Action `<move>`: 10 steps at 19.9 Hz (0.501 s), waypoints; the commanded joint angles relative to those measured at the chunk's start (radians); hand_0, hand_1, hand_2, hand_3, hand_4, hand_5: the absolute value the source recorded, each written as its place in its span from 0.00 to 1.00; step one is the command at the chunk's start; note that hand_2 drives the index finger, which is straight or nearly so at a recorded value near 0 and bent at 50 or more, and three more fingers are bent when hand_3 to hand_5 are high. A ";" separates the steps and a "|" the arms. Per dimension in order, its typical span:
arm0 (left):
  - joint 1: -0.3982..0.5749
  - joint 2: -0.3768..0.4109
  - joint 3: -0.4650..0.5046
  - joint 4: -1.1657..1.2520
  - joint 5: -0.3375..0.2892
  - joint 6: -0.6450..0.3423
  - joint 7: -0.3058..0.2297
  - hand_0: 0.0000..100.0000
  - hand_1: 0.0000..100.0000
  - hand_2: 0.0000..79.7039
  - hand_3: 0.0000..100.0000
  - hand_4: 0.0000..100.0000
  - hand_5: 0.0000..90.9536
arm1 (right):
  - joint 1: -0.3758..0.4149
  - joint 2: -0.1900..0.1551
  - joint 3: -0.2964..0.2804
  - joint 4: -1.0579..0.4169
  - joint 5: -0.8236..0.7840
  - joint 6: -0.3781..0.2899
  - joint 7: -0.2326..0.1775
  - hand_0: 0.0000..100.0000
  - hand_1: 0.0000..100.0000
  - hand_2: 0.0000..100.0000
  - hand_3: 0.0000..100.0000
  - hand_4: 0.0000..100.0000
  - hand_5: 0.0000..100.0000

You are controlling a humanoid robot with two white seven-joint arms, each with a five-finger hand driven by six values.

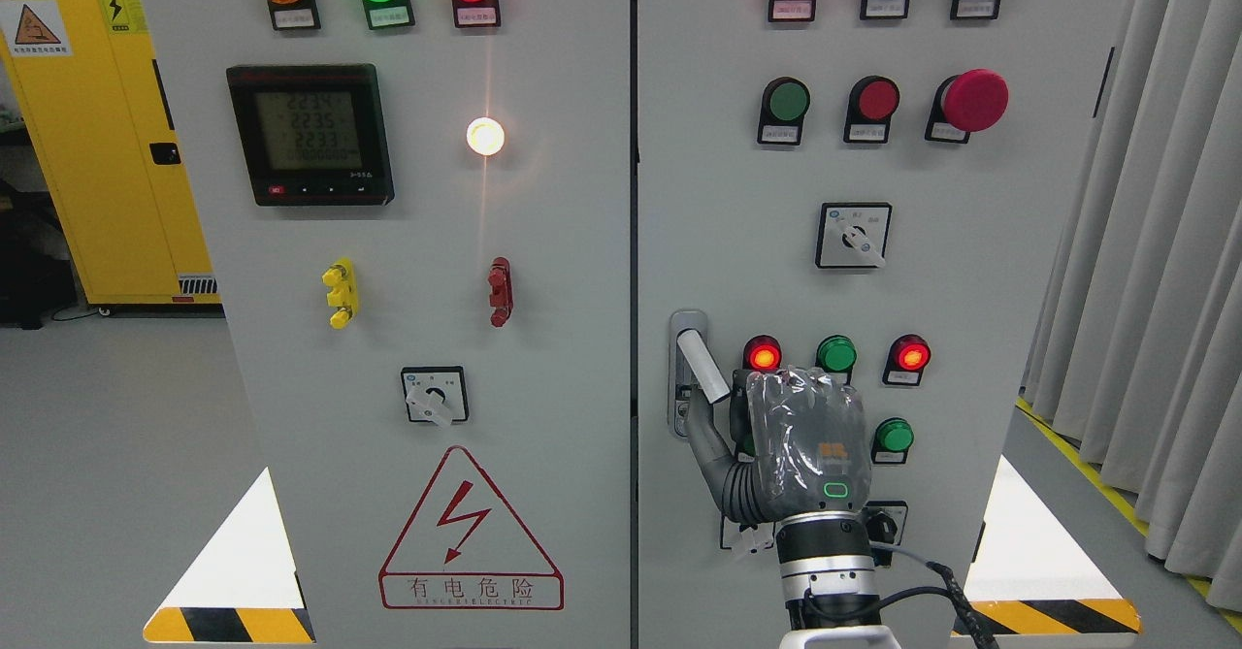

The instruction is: Release door handle

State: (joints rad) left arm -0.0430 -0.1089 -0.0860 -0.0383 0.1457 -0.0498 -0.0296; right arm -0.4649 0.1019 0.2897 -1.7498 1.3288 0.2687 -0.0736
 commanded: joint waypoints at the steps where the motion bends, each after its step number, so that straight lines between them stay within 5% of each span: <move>1: 0.000 0.000 0.000 0.000 0.000 -0.001 0.000 0.12 0.56 0.00 0.00 0.00 0.00 | 0.002 -0.001 -0.001 -0.007 0.000 0.000 0.000 0.68 0.35 0.90 1.00 1.00 1.00; 10: 0.000 0.000 0.000 0.000 0.000 -0.001 0.000 0.12 0.56 0.00 0.00 0.00 0.00 | -0.001 -0.004 -0.017 -0.013 0.000 0.001 0.002 0.68 0.34 0.90 1.00 1.00 1.00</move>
State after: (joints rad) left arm -0.0430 -0.1089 -0.0860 -0.0384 0.1457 -0.0498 -0.0296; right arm -0.4646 0.1009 0.2847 -1.7568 1.3285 0.2698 -0.0741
